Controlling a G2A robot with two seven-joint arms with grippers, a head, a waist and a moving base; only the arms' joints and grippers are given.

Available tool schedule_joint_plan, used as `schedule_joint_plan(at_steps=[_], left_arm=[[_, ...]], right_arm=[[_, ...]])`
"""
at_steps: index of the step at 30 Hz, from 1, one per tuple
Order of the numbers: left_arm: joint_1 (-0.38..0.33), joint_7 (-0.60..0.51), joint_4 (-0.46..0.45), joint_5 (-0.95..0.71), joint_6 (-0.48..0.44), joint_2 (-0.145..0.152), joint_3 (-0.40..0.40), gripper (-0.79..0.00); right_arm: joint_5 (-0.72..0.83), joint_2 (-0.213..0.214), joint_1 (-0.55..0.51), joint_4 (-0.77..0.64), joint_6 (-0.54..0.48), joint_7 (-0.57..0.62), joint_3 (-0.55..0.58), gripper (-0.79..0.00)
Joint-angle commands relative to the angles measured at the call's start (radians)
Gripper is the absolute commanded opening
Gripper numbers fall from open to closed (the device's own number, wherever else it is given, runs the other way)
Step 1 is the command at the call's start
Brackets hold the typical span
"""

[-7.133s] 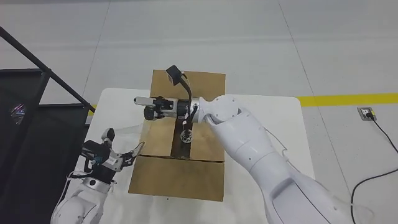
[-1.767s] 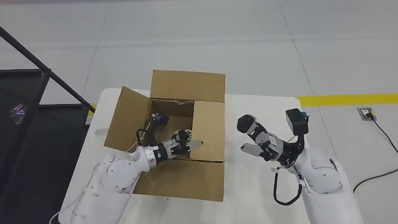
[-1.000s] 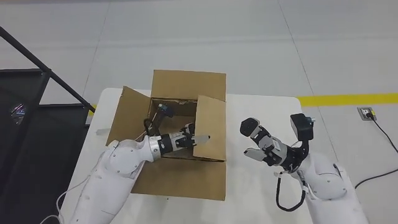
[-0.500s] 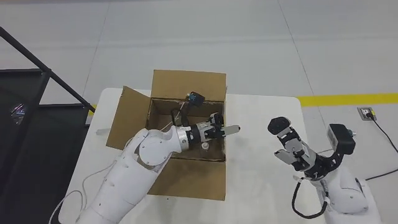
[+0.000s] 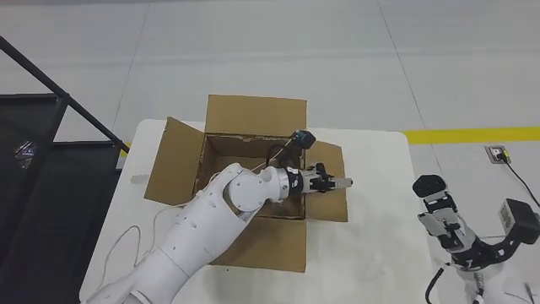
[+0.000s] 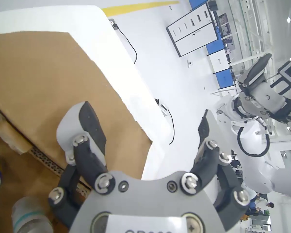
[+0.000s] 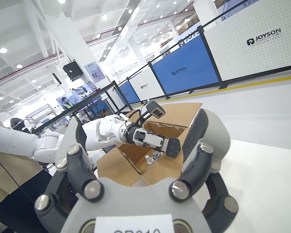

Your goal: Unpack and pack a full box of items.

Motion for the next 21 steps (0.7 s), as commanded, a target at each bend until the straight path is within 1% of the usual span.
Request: schedule_joint_plan(at_steps=[1,4,7,9,11,14,16,19,21], left_arm=[[-0.009,0.004,0.027,-0.003,-0.008,-0.012,0.011,0.000],[-0.018,0.008,0.051,-0.004,-0.020,-0.024,0.018,0.000],[-0.024,0.022,0.049,-0.003,-0.039,-0.028,0.004,0.000],[-0.020,0.030,0.026,0.009,-0.063,-0.022,-0.015,0.000],[-0.002,0.035,-0.015,0.031,-0.082,-0.009,-0.045,0.000],[0.048,0.039,-0.114,0.077,-0.092,0.026,-0.120,0.000],[0.105,0.037,-0.209,0.100,-0.092,0.057,-0.199,0.000],[0.229,0.005,-0.393,0.137,-0.078,0.110,-0.351,0.000],[0.329,-0.016,-0.525,0.160,-0.061,0.142,-0.462,0.000]], right_arm=[[0.000,0.000,0.000,0.000,0.000,0.000,0.000,0.000],[0.000,0.000,0.000,0.000,0.000,0.000,0.000,0.000],[0.001,0.000,-0.001,-0.006,0.011,-0.009,-0.003,0.000],[-0.024,0.001,0.003,-0.023,0.014,-0.012,-0.004,0.000],[-0.056,0.004,0.014,-0.041,0.010,-0.002,-0.013,0.000],[-0.131,0.008,0.040,-0.081,0.033,0.020,-0.027,0.000],[-0.196,0.011,0.063,-0.116,0.053,0.054,-0.050,0.000],[-0.304,0.015,0.112,-0.169,0.119,0.112,-0.100,0.000],[-0.353,0.016,0.154,-0.189,0.164,0.146,-0.147,0.000]])
